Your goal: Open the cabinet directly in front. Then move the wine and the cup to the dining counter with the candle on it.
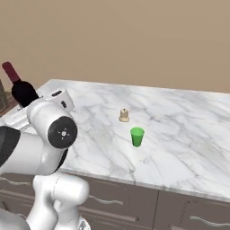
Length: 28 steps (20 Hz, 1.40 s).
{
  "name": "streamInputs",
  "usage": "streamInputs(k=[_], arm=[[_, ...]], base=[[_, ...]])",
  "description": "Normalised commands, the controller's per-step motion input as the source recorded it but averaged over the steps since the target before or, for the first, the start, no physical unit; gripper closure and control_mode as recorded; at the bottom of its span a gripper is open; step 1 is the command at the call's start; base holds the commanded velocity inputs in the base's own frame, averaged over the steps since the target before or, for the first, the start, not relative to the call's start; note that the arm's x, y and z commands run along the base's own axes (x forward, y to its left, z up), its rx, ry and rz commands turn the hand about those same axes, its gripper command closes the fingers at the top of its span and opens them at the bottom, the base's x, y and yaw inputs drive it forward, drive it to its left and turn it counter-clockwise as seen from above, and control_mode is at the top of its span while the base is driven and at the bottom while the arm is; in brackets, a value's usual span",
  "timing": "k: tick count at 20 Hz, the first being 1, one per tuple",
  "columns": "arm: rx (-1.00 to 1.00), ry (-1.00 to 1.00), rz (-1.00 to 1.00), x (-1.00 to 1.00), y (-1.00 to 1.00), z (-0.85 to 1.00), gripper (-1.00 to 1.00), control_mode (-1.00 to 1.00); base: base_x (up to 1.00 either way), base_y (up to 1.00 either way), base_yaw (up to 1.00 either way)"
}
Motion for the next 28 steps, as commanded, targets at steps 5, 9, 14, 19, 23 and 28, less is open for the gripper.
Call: streamInputs(k=[5,9,14,19,23,28], arm=[[0.18,0.0,-0.68,0.0,0.0,-0.12,1.0,-1.0],[0.0,0.07,-0.04,0.62,0.0,-0.04,1.0,-1.0],[0.0,0.15,-0.06,1.0,0.03,-0.3,1.0,-1.0],[0.0,0.11,-0.07,1.0,0.0,-0.55,1.0,-1.0],[0.0,0.0,-0.15,0.88,-0.01,-0.9,1.0,-1.0],[0.0,-0.08,-0.15,0.46,-0.14,-1.0,1.0,-1.0]], base=[[0.0,0.0,0.0],[0.0,0.0,0.0],[0.0,0.0,0.0],[0.0,0.0,0.0],[0.0,0.0,0.0],[0.0,0.0,0.0]])
